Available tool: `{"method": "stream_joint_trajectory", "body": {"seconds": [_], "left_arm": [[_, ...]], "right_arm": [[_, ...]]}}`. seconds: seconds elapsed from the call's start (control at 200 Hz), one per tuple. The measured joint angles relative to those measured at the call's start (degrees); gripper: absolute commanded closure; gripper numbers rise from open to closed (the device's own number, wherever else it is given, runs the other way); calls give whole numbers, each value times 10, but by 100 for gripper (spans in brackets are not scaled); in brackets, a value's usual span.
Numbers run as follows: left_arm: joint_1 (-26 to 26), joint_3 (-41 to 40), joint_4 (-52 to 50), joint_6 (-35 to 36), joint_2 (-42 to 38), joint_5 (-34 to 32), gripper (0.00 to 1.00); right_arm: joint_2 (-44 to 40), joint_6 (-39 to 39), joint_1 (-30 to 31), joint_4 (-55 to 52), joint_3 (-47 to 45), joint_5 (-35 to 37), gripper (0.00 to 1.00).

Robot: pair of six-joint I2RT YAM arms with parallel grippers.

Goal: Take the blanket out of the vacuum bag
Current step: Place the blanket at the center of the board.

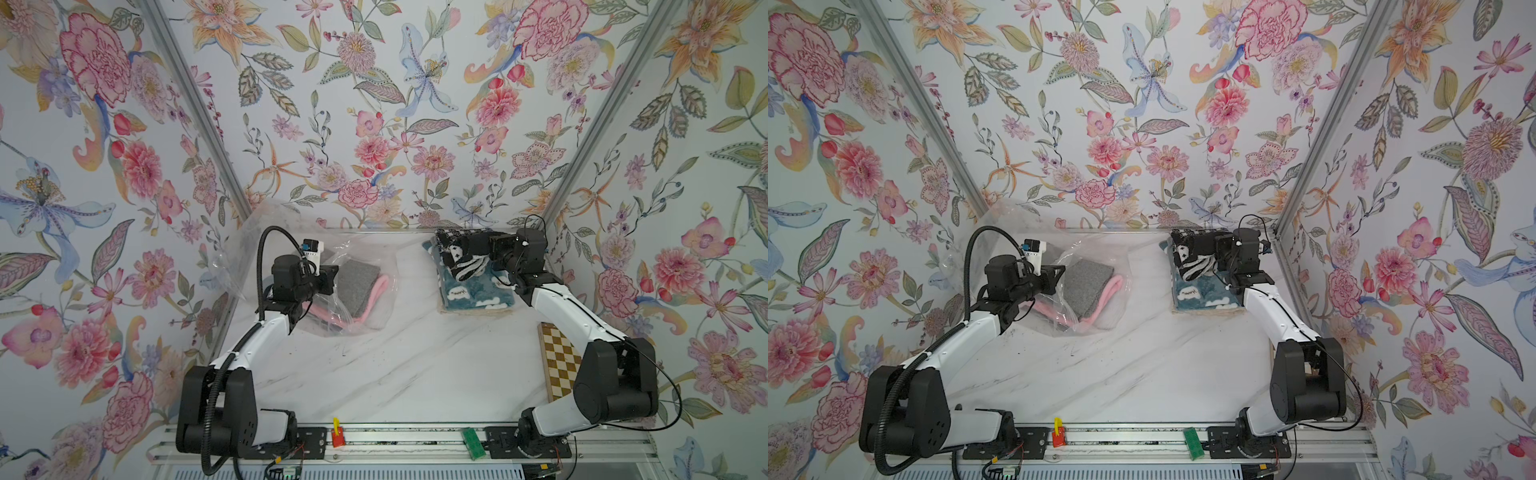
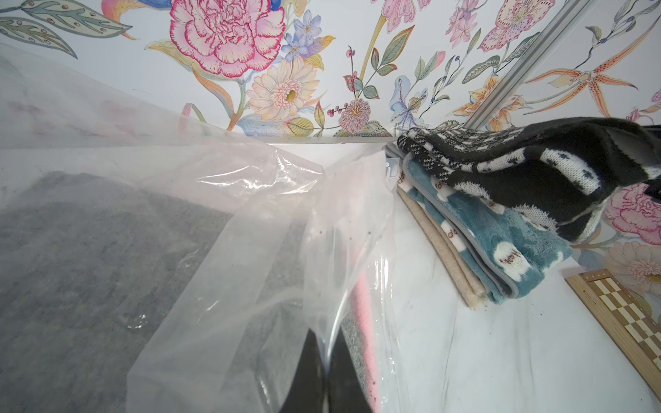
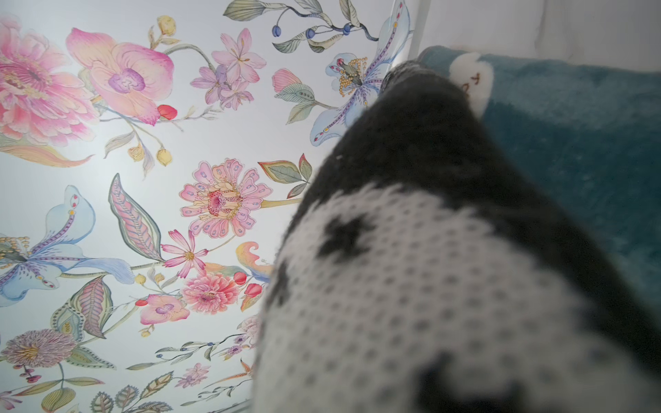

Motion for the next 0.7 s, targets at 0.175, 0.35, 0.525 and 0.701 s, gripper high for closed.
{"method": "stream_joint_trajectory", "body": {"seconds": [0.175, 0.35, 0.525, 0.701], "left_arm": [[0, 0, 0, 0, 0, 0, 96], [0, 0, 0, 0, 2, 0, 96], [0, 0, 0, 0, 2, 0, 96], [0, 0, 0, 0, 2, 0, 96]], "right_arm": [[-2, -3, -1, 0, -31, -24, 100], [-32, -7, -2, -3, -77, -31, 100], [-63, -9, -2, -11, -110, -31, 95], [-85, -16, -2, -19, -140, -31, 83]]}}
